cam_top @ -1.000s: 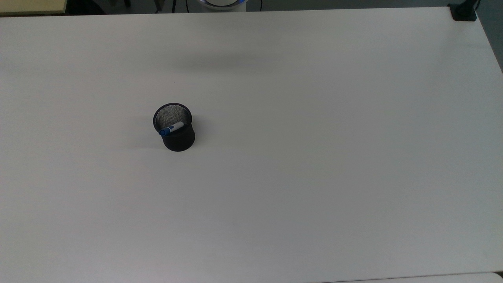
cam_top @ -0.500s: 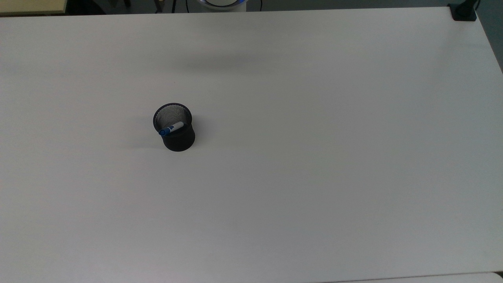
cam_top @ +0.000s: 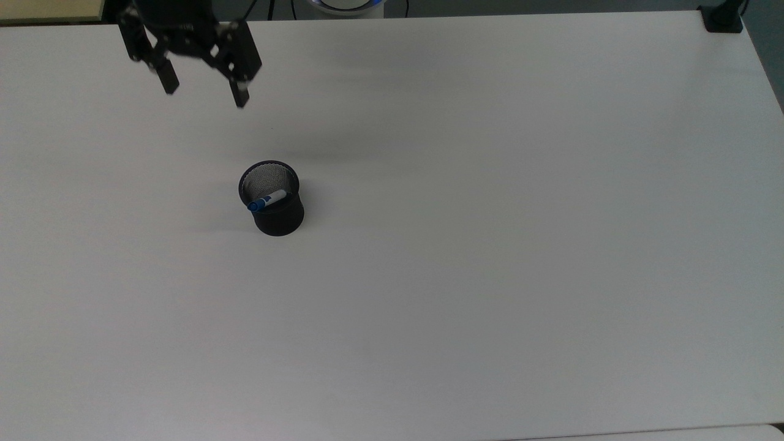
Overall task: Remove the marker
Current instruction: 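Move the open gripper over the black mesh cup and lower it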
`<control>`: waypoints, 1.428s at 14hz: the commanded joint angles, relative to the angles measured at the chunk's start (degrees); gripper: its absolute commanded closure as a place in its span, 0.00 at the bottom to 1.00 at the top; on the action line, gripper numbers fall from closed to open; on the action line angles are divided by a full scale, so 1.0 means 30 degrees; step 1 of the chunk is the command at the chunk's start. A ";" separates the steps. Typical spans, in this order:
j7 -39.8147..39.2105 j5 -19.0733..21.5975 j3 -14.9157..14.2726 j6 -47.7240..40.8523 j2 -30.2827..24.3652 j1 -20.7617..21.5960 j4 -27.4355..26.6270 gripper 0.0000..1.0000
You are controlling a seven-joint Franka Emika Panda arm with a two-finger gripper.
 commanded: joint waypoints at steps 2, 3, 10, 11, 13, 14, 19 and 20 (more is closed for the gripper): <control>0.1084 0.0143 0.0063 0.1148 0.2037 0.0707 0.0357 0.01; 0.1084 0.0143 0.0092 0.1294 0.2507 0.0737 0.0386 0.06; 0.0996 -0.0912 0.0092 0.3198 0.4356 0.1264 0.0386 0.19; 0.0996 -0.0970 0.0092 0.3374 0.4473 0.1293 0.0357 0.23; 0.1054 -0.1058 0.0092 0.3434 0.4825 0.1555 0.0386 0.34; 0.1055 -0.1058 0.0092 0.3550 0.5116 0.1615 0.0386 0.42; 0.0791 -0.1847 0.0092 0.3639 0.5265 0.1616 0.0357 0.50; 0.0791 -0.2139 0.0092 0.3639 0.5265 0.1616 0.0357 0.51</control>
